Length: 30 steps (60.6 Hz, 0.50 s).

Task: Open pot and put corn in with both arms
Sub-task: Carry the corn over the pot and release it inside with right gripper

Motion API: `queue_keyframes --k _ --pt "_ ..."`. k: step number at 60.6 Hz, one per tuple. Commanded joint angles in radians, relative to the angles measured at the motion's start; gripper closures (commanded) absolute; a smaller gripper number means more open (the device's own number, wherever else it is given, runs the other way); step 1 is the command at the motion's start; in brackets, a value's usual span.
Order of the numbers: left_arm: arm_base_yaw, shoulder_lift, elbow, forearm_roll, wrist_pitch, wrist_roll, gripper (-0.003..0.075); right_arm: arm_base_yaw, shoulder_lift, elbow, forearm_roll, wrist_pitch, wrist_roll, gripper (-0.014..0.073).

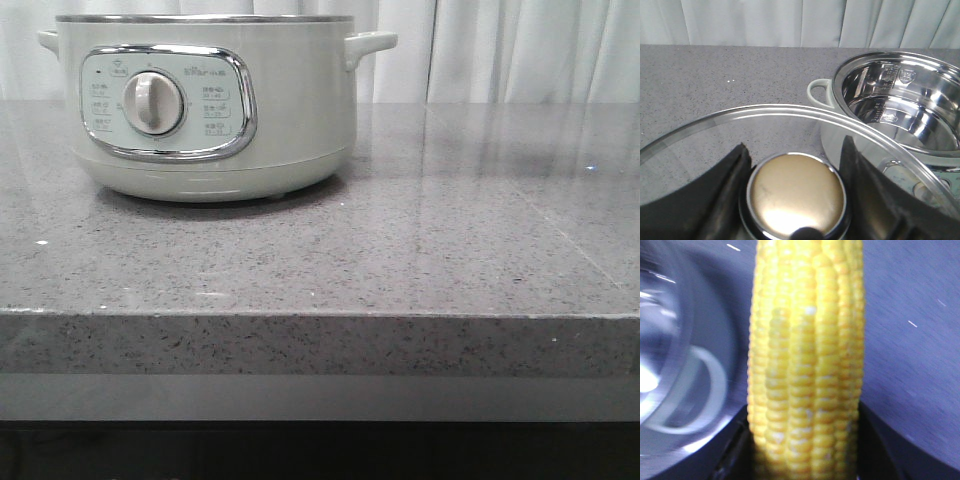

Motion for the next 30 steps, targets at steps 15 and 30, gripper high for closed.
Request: queue_keyframes --k 15,30 --pt "0.002 -0.007 -0.041 -0.007 -0.148 -0.005 0.0441 0.186 -0.043 -0.064 0.130 -0.227 -0.070 0.0285" --pt "0.002 -0.007 -0.041 -0.007 -0.148 -0.005 0.0441 0.265 0.027 -0.063 0.135 -0.284 -0.082 0.0285"
